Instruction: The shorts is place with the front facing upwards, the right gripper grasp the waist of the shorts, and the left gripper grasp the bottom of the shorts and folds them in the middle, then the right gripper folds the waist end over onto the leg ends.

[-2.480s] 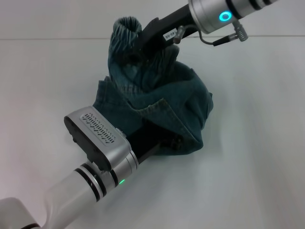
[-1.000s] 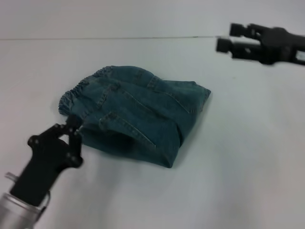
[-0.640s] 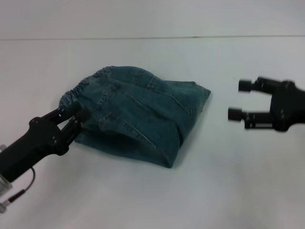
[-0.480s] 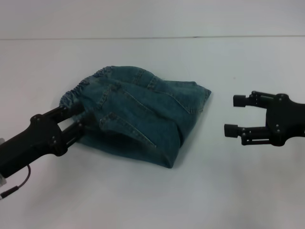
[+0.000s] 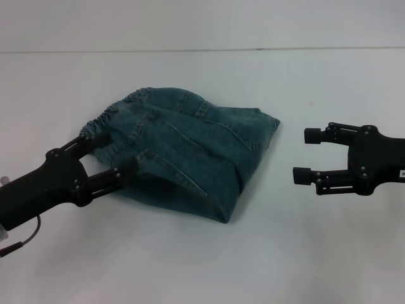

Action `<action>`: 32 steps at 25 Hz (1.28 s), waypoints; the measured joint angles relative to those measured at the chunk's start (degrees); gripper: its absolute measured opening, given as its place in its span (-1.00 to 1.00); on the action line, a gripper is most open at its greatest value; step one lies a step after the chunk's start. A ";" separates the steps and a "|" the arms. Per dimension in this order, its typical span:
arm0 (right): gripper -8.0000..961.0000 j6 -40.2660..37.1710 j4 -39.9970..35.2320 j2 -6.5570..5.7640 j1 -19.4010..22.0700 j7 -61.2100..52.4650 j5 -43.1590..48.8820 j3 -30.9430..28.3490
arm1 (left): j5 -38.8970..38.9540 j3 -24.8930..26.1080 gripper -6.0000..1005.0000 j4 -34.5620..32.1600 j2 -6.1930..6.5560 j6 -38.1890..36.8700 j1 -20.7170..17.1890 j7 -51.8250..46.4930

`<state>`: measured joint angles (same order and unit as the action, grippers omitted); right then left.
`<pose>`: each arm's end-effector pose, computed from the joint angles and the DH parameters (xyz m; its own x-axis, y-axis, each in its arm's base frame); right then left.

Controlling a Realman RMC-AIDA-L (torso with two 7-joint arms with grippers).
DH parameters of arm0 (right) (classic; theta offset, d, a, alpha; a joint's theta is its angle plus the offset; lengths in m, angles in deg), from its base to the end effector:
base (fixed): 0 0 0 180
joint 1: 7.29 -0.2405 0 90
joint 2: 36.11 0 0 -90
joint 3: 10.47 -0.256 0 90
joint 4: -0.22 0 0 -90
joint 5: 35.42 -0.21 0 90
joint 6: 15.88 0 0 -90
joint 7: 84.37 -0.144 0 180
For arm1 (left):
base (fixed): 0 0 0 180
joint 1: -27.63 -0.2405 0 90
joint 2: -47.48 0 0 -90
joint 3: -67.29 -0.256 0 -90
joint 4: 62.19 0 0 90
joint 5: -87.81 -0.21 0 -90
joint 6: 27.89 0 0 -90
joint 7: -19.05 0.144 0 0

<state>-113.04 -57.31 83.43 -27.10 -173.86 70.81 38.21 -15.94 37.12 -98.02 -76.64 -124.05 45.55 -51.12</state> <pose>0.2503 0.2987 0.0380 0.8001 -0.3128 -0.5118 -0.4268 -0.8964 -0.1194 -0.2938 0.2669 0.0012 0.5724 0.2766 0.7719 0.6049 -0.7780 -0.1698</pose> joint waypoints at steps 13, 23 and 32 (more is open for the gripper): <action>0.97 0.73 0.20 0.00 -1.04 -1.35 3.24 2.06 | -5.49 -0.84 0.90 -2.94 0.05 0.58 0.55 -3.46; 0.97 1.49 0.33 0.18 -1.54 -2.17 4.50 3.52 | -9.09 -2.91 0.90 -6.15 -0.14 0.53 0.82 -6.94; 0.97 2.13 0.64 0.18 -1.54 -2.18 4.42 3.63 | -9.10 -2.98 0.90 -6.18 -0.19 0.62 0.89 -6.97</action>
<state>-110.91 -56.68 83.60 -28.64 -176.04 75.24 41.84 -25.04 34.14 -104.20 -76.84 -123.42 46.43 -58.09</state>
